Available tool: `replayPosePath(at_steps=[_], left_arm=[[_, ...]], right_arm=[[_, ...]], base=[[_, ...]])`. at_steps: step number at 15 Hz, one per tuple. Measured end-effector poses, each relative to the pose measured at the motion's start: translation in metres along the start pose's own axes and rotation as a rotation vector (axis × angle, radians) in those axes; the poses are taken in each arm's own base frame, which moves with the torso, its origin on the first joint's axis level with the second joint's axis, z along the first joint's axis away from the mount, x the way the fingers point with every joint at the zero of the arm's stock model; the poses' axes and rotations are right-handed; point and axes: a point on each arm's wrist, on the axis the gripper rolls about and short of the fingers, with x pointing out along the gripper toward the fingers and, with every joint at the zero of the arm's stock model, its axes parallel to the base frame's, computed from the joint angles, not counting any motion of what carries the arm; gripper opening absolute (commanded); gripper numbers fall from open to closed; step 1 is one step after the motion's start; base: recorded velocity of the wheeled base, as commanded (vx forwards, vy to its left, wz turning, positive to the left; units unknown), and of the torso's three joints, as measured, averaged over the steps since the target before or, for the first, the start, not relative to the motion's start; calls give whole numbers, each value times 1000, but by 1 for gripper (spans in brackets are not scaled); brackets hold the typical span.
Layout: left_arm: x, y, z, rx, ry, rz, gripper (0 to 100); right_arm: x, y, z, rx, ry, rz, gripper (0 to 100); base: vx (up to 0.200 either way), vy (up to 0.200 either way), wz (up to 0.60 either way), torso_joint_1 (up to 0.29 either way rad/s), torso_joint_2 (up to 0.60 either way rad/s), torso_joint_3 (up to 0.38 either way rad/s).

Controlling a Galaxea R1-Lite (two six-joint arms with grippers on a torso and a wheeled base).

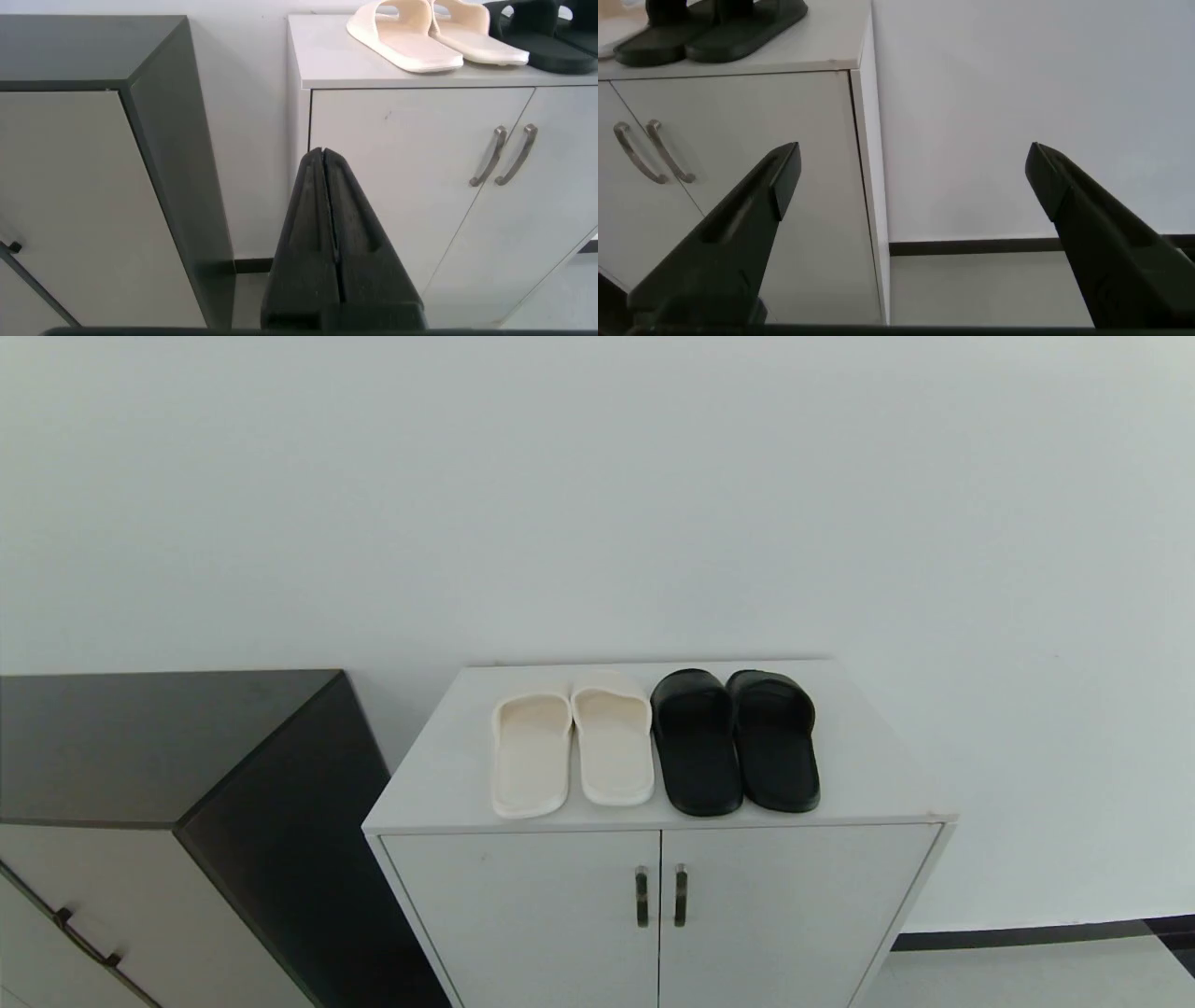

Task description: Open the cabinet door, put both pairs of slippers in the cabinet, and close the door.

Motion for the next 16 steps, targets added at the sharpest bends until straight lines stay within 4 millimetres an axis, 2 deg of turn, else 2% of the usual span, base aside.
replayPosePath(at_steps=[6, 13, 14, 16], left_arm=[[0, 0, 0, 0, 0, -1, 0], [0, 0, 0, 8, 0, -6, 0], [0, 0, 0, 7, 0, -5, 0], [0, 0, 0, 6, 0, -3, 0]], right_arm=[[0, -2, 0, 4, -1, -78, 100], [-1, -1, 6, -17, -19, -64, 100], [-4, -1, 16, 1, -38, -59, 100], [-15, -1, 54, 20, -63, -13, 100]], base=[[0, 0, 0, 0, 0, 0], [0, 0, 0, 0, 0, 0], [0, 0, 0, 0, 0, 0], [0, 0, 0, 0, 0, 0]])
